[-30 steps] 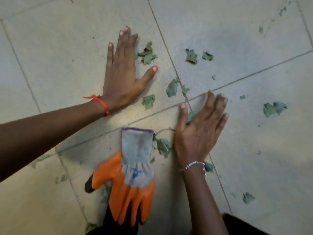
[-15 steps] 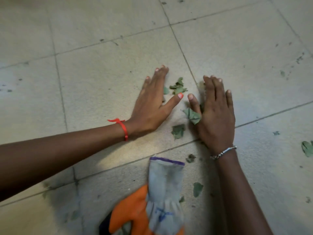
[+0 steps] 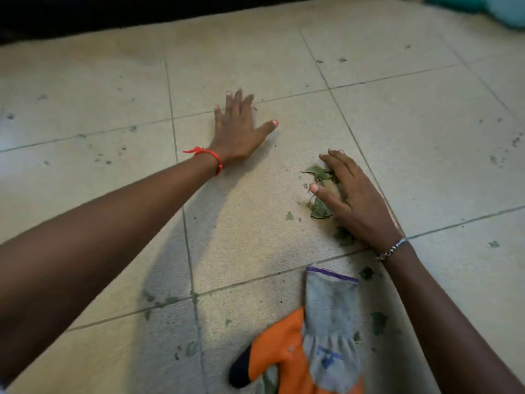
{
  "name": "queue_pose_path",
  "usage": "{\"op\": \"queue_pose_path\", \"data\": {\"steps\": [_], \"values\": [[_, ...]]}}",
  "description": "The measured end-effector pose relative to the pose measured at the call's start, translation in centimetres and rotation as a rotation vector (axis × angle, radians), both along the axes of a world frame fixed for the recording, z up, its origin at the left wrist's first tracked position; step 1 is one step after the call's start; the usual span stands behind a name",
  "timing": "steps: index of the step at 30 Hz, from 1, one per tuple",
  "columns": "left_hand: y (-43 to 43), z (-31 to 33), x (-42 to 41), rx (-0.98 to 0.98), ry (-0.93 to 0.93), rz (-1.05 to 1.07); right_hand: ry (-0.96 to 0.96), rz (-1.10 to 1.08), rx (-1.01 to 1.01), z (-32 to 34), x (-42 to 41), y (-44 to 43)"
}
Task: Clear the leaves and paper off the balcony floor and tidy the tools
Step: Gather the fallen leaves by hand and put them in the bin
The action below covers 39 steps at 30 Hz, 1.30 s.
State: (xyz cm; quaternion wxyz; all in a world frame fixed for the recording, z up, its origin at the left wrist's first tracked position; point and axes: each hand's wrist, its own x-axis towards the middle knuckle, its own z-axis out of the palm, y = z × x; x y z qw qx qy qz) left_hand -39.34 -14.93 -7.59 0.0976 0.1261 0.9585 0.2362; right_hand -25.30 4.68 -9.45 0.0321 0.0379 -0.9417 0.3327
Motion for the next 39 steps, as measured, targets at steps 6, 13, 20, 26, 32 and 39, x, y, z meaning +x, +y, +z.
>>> {"op": "queue_pose_path", "data": {"steps": [6,13,20,26,32,39], "values": [[1.1,-1.1,1.7,-0.071,0.045,-0.181,-0.028,0.004,0.036,0.2,-0.2,-0.1],[4.9,-0.3,7.2,0.41,-0.068,-0.356,0.017,-0.058,-0.28,0.6,0.2,0.3],[8.0,-0.6,10.8,0.278,-0.153,-0.554,-0.022,-0.111,-0.5,2.0,4.2,2.9],[9.8,1.1,12.1,0.257,-0.347,-0.557,-0.038,-0.2,-0.342,1.6,15.0,5.8],[9.7,1.0,13.0,0.399,-0.493,-0.501,-0.075,-0.173,0.195,0.1,19.3,3.0],[9.8,0.6,14.0,0.663,-0.586,-0.376,-0.051,-0.316,0.276,-0.2,14.2,2.1]]}}
